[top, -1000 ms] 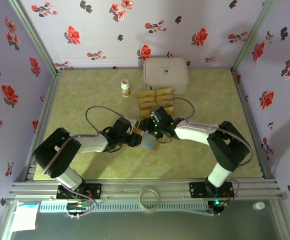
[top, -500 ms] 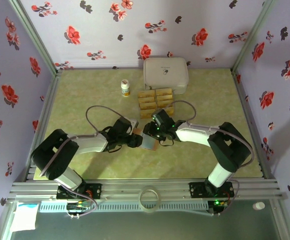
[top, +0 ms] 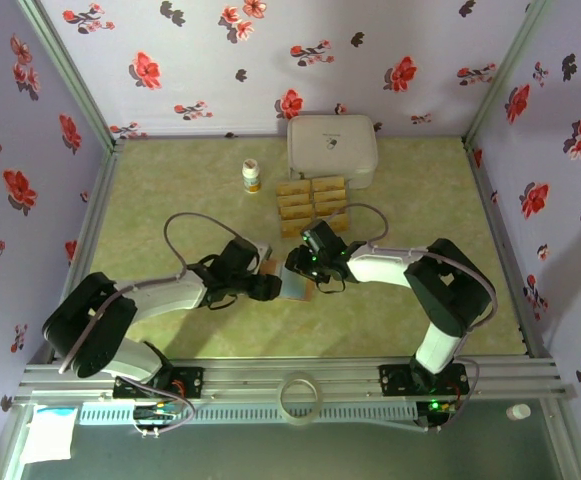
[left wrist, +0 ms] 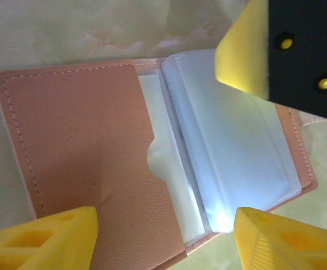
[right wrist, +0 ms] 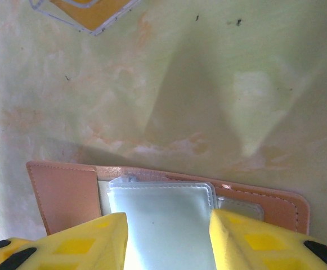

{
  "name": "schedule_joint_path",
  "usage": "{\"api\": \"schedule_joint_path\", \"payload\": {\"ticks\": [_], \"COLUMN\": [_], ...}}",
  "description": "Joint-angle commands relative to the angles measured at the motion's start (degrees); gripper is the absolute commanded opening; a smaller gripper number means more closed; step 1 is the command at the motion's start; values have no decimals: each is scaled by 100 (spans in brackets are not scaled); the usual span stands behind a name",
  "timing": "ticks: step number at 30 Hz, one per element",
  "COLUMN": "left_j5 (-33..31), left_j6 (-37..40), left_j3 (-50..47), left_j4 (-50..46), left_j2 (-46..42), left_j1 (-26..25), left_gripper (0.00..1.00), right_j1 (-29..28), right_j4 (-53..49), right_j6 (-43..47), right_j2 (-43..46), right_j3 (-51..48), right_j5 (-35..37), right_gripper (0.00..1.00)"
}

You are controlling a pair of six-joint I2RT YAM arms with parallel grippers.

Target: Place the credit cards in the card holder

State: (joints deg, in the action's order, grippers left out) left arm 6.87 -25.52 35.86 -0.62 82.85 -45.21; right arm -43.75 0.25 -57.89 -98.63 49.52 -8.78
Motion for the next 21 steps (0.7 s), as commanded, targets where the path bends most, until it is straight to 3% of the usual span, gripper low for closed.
{"api": "schedule_joint_path", "payload": {"ticks": [1, 21], "left_j5": [-139, -540], "left_j6": [4, 47], "left_j3": [256, 334], "left_j4": [-240, -62], "left_j2": [-35, 617], "left_j1": [-114, -314], "left_gripper": [66, 68], "right_j1": [25, -47], "right_j4": [5, 135], "right_j6": [31, -73], "right_j2": [-176, -331], "right_j3": [110, 234], "right_j5": [-80, -227], "right_gripper": [43, 44]}}
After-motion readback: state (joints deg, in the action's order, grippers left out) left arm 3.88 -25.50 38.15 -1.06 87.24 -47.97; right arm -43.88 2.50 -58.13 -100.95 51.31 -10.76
